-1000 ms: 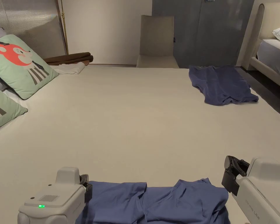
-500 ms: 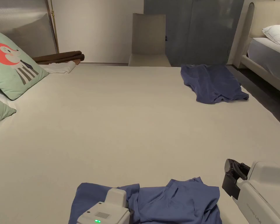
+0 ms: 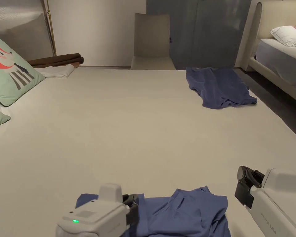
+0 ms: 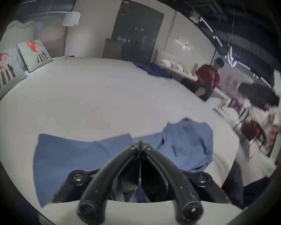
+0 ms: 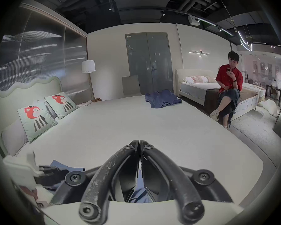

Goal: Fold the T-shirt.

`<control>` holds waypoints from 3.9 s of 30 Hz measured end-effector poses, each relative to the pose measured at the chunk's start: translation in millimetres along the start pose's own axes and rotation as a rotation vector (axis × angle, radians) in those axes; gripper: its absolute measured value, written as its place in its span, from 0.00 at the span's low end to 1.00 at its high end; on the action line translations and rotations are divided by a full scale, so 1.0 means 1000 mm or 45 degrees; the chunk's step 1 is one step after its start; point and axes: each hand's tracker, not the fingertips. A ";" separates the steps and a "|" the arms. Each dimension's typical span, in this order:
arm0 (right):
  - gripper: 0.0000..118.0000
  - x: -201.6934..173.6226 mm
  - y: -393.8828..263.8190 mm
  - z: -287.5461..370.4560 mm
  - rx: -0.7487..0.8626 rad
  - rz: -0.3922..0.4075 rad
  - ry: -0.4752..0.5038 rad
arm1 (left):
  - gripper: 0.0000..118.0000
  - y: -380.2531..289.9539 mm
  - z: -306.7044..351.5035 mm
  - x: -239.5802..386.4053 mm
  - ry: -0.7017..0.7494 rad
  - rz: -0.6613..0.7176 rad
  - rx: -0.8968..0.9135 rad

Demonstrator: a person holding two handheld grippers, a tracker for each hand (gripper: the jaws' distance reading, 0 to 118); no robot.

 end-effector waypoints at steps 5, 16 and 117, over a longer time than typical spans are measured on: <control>0.00 -0.012 0.001 -0.005 0.001 0.002 0.032 | 0.06 0.025 0.035 -0.055 -0.016 0.216 0.009; 0.00 -0.033 -0.002 -0.016 -0.026 0.019 0.101 | 0.94 0.005 0.059 -0.153 -0.110 0.675 -0.132; 0.00 0.007 -0.004 -0.001 -0.046 -0.026 0.050 | 0.00 -0.042 -0.072 0.076 0.226 -0.375 -0.121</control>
